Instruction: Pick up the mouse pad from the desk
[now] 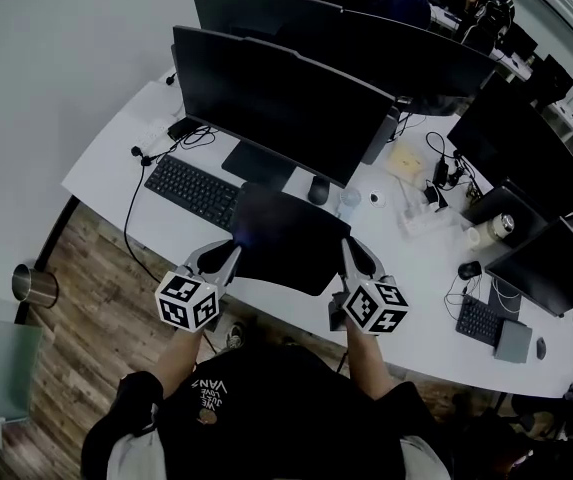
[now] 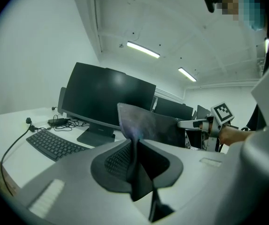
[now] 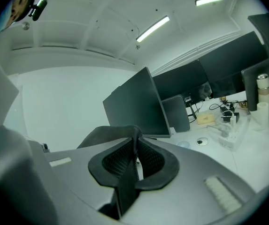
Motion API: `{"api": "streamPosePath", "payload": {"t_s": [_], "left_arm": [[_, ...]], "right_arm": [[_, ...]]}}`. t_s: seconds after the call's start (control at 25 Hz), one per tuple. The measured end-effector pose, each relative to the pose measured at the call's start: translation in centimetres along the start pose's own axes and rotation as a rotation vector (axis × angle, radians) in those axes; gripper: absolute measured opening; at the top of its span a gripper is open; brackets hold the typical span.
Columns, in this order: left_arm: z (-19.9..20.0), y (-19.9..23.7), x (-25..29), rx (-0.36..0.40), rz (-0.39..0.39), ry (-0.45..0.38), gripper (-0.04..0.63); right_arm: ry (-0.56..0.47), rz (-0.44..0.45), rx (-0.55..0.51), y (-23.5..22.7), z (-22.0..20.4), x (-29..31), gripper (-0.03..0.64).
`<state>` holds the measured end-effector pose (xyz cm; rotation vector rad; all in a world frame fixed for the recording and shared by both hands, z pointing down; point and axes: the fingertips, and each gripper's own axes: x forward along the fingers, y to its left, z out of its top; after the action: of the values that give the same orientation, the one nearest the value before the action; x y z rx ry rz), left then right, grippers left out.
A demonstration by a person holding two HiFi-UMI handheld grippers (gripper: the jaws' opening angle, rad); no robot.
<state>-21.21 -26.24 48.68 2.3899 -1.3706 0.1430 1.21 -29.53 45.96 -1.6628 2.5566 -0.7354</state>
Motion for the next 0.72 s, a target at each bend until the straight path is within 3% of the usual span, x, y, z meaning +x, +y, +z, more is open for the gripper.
{"api": "streamPosePath", "payload": {"t_s": [0.72], "left_arm": [[0.4, 1.6, -1.2, 0.007, 0.001, -0.006, 0.049]], "right_arm": [[-0.002, 0.0, -0.016, 2.1, -0.3, 0.5, 0.04]]}}
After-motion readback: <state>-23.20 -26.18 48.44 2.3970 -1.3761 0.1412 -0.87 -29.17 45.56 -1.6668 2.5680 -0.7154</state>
